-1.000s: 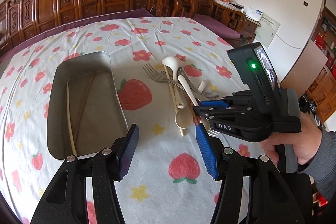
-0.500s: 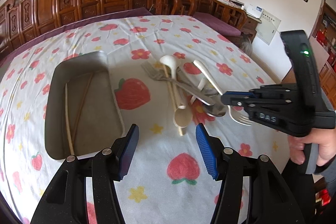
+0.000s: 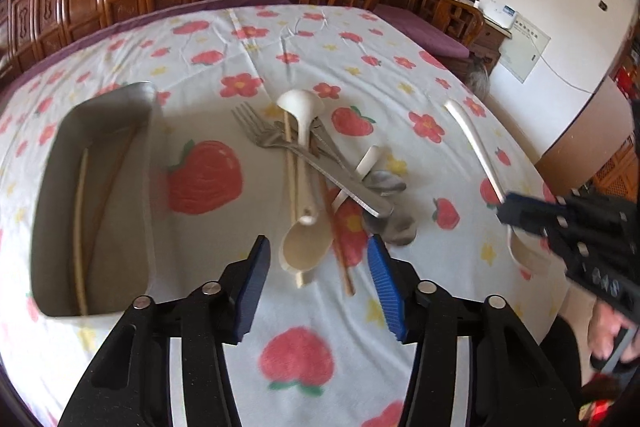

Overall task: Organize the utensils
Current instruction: 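Grasp a metal fork with the left tool while the right tool holds the plastic fork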

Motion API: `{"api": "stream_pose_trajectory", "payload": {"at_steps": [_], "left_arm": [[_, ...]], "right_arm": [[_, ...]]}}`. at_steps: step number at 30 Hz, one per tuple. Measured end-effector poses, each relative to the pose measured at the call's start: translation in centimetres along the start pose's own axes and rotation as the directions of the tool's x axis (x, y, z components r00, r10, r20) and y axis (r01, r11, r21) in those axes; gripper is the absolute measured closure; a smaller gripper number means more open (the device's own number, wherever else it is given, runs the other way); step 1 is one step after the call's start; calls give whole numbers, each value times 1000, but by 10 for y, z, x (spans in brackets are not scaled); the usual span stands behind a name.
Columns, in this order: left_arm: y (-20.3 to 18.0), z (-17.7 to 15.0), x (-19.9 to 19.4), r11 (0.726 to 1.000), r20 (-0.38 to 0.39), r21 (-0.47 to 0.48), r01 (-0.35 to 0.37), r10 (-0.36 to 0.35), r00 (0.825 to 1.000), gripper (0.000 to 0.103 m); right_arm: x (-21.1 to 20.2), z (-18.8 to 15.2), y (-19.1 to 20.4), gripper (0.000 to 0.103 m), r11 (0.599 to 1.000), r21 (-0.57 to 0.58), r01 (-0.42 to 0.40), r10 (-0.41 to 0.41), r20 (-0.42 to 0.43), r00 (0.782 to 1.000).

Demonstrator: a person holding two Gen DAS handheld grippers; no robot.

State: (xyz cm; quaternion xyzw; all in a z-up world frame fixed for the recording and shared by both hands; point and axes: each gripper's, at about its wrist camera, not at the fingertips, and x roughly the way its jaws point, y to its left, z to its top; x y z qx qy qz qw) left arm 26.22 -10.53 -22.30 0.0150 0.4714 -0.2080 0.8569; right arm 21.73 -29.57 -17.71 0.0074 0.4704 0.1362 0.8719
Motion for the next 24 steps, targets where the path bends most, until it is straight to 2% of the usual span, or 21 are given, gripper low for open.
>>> {"api": "stream_pose_trajectory", "payload": {"at_steps": [5,10,12,17,24], "left_arm": [[-6,27,24,999,-35,-36,-14,13,999,63],[2,49,51,991,-97,-134,-21,8,995,71],[4,54,65,984,-131,-175,-24,1,991,78],[8,62,85,969,-178,-242,-50,6,984,80],[0,72,95,970,-193,-205,-130,91,977,80]], "right_arm": [[1,-3,-11,96,1000,4,-5,5,2,1000],[6,0,-27,96,1000,26,-6,7,-4,1000],[6,0,-33,96,999,47,-12,12,-5,1000],[4,2,-43,96,997,70,-13,12,3,1000],[9,0,-45,96,997,76,-18,19,-11,1000]]}}
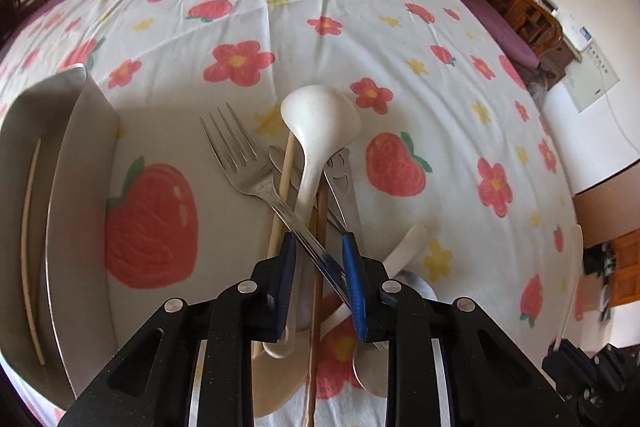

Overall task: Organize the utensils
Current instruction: 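Grasp a metal fork with the left tool while the right tool holds the plastic fork, then carry both forks into the metal tray and open both tools to release them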

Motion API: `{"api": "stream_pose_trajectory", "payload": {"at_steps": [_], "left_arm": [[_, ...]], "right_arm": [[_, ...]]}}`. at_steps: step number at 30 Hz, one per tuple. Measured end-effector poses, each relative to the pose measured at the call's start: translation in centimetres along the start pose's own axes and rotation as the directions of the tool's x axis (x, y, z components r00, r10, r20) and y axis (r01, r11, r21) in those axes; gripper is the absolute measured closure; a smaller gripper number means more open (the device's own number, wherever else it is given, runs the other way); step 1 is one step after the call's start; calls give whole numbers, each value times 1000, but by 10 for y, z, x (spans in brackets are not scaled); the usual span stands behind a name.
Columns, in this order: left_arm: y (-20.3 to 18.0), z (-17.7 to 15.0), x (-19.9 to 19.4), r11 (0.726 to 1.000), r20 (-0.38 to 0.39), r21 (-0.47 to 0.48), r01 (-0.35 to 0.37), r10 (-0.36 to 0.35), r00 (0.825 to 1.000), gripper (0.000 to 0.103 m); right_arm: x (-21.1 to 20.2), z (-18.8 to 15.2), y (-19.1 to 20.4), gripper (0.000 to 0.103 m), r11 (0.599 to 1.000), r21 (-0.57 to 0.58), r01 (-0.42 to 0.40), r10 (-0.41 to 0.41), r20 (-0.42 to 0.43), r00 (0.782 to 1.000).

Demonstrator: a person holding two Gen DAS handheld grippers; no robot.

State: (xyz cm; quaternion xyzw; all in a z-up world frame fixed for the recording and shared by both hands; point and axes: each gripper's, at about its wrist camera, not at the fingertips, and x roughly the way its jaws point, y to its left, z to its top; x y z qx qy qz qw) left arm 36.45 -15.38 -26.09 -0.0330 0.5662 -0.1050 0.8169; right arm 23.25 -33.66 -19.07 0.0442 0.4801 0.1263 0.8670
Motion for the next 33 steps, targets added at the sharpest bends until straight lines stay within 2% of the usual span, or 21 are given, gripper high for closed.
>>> {"api": "stream_pose_trajectory", "payload": {"at_steps": [3,12,19,26,33], "left_arm": [[0,0,1,1000,5,4,-24,24,1000,84],[2,-11,-12,1000,24,16,-6,5,1000,101],[1,-22,-33,999,74,52,-6,3,997,101],[3,-31,-72,995,150,103,0,-15,989,101],[20,-47,-107,988,208,156,-14,-19,978,101]], "right_arm": [[2,-1,2,96,1000,-6,0,0,-5,1000],[4,-2,6,96,1000,-17,1,-1,-10,1000],[6,-4,9,96,1000,-28,2,-2,-15,1000],[1,-4,19,96,999,-43,-6,6,3,1000],[-7,-1,41,96,997,-72,-23,25,29,999]]}}
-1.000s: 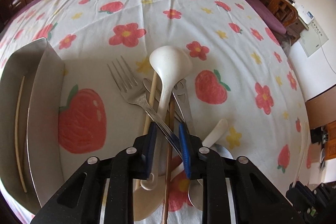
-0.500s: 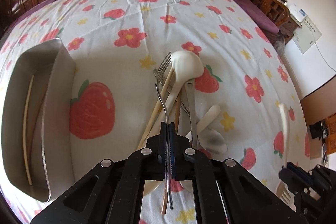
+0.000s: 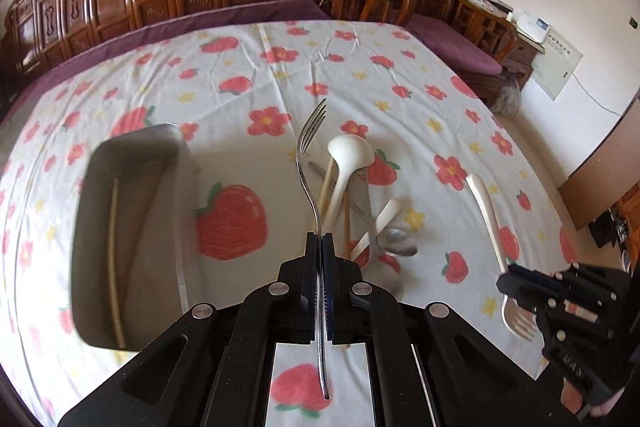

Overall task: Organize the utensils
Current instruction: 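Carry both forks into the metal tray and open both tools to release them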

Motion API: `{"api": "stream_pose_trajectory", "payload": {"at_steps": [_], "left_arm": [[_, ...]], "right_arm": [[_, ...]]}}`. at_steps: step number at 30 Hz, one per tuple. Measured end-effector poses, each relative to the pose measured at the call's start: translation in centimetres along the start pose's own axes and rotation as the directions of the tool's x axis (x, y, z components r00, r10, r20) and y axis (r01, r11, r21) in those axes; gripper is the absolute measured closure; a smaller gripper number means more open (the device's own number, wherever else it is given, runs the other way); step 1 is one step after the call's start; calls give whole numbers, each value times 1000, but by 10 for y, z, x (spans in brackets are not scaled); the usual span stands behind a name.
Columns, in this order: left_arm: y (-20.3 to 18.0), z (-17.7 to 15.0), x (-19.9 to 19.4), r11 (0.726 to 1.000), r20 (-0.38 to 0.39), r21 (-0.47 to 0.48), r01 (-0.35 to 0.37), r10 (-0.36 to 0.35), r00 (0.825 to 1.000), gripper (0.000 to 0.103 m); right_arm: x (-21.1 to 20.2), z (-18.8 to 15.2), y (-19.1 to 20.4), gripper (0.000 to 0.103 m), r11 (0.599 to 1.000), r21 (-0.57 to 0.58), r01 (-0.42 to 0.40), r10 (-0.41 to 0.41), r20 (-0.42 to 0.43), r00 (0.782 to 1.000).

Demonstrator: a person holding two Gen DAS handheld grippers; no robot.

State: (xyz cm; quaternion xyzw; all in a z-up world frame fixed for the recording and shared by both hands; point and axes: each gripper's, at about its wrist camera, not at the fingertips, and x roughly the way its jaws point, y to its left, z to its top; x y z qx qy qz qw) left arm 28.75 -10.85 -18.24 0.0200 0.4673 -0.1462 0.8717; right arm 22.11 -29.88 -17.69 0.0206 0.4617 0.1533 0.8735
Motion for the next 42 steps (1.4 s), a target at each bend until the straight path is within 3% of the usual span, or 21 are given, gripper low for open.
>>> {"api": "stream_pose_trajectory", "payload": {"at_steps": [16,26,42], "left_arm": [[58,-7,-44,1000,105,-16,-15,17,994,101],[99,-7,-52,997,141,-67,37,-27,990,101],[154,-15,-27,993,106,-121,16,-4,994,101]], "right_arm": [[9,45,70,96,995,-76,-65,68,41,997],[30,70,109,96,988,-132,-84,90,34,995],[74,100,153,96,978,-170,-120,125,16,992]]}}
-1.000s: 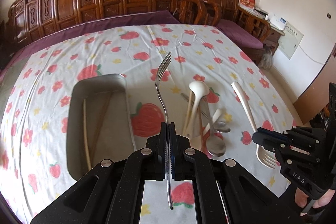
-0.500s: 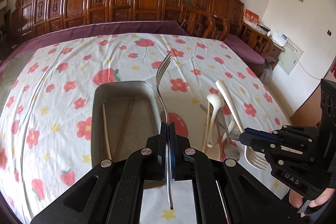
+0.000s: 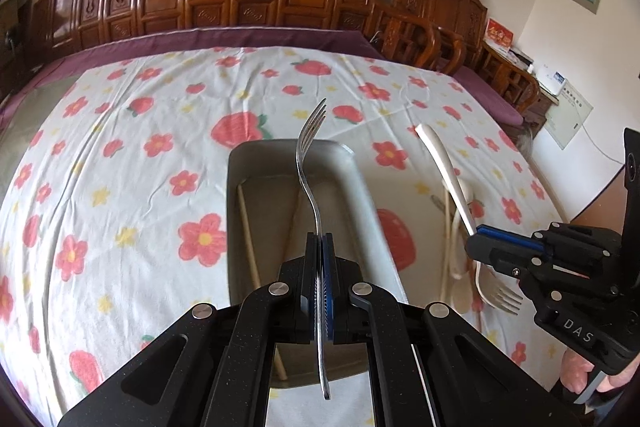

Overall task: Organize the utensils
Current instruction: 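Carry both forks into the metal tray and open both tools to release them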

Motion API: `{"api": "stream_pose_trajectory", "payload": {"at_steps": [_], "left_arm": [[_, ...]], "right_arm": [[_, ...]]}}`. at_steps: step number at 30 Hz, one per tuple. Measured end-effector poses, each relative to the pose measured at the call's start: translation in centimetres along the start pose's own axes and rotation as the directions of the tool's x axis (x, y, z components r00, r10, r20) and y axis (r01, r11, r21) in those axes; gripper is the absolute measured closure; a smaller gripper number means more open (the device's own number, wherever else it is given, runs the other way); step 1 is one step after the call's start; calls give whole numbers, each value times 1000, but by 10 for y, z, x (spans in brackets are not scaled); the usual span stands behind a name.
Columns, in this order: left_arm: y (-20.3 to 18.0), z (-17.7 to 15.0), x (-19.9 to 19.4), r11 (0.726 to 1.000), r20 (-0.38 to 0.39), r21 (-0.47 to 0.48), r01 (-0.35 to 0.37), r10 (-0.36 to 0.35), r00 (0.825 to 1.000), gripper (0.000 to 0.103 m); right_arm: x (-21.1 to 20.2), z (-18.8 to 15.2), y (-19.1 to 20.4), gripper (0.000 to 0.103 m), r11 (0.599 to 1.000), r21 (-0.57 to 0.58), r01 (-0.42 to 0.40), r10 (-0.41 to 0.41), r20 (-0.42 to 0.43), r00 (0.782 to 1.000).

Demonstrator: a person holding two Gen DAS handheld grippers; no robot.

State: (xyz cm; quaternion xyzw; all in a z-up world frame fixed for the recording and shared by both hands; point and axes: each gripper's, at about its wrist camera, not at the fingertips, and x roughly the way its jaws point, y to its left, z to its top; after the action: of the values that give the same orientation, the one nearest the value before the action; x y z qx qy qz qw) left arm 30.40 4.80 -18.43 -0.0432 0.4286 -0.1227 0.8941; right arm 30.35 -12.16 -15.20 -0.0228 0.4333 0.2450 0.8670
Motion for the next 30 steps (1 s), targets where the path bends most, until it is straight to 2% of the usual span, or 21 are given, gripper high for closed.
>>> {"api": "stream_pose_trajectory", "payload": {"at_steps": [9,17,19,21,23,30], "left_arm": [[13,-5,16,1000,-31,-9,-24,24,999,101],[19,-4,24,999,-51,-24,-35,33,998,101],[22,-4,22,998,-48,-33,-44,42,998,99],[24,-3,18,998,-34,-31,-47,46,998,92],[25,-1,12,998,-17,-27,-55,54,998,88],[35,6,-7,995,34,-20,-95,96,995,88]], "right_arm": [[17,13,20,96,1000,-15,-26,26,-4,1000],[25,16,21,96,1000,-3,-22,22,-20,1000],[28,16,19,96,1000,3,-15,15,-24,1000],[30,17,17,96,1000,16,-17,17,-26,999],[33,18,17,96,999,28,-21,22,-27,999],[47,19,26,95,998,40,-38,40,-41,998]]}}
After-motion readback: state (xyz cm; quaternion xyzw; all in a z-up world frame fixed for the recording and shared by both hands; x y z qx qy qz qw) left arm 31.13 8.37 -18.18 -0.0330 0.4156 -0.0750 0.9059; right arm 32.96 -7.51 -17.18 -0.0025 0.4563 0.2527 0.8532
